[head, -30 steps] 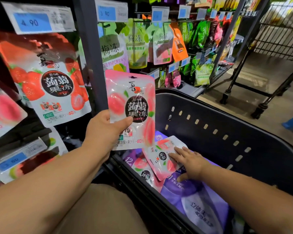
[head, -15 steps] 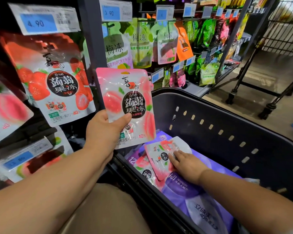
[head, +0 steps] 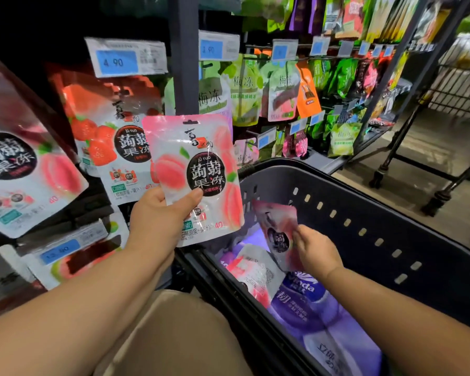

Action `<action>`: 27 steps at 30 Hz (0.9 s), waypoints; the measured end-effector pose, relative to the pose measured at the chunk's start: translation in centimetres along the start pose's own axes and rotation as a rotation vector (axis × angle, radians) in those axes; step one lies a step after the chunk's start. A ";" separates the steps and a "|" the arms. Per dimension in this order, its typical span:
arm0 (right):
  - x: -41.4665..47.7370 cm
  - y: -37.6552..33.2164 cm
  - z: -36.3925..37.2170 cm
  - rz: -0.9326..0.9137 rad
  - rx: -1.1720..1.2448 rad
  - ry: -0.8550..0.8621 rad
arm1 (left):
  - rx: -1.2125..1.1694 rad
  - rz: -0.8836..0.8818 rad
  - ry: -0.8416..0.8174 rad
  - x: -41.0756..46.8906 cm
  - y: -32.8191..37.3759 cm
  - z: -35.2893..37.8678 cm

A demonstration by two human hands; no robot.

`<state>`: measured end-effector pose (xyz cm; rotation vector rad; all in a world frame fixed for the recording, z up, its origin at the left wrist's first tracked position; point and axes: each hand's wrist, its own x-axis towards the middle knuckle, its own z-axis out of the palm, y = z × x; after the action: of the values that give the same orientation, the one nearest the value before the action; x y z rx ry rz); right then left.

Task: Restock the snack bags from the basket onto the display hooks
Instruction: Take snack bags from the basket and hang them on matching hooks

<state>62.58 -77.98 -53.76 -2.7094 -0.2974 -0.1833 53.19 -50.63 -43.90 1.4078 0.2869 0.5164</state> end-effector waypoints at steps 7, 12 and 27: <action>1.4 -4.8 -3.6 0.247 0.988 0.091 | -0.108 -0.037 0.021 -0.6 1.6 -2.6; 1.4 -10.8 -6.8 0.214 1.248 0.037 | -0.150 -0.026 0.034 -1.7 3.5 -5.0; 0.9 -31.4 -4.9 -0.379 0.865 -0.157 | 0.033 0.107 0.506 -7.9 5.8 -23.4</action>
<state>55.67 -51.76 -37.23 -1.7940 -0.7400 0.0521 34.05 -33.98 -42.68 1.3133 0.6294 0.9609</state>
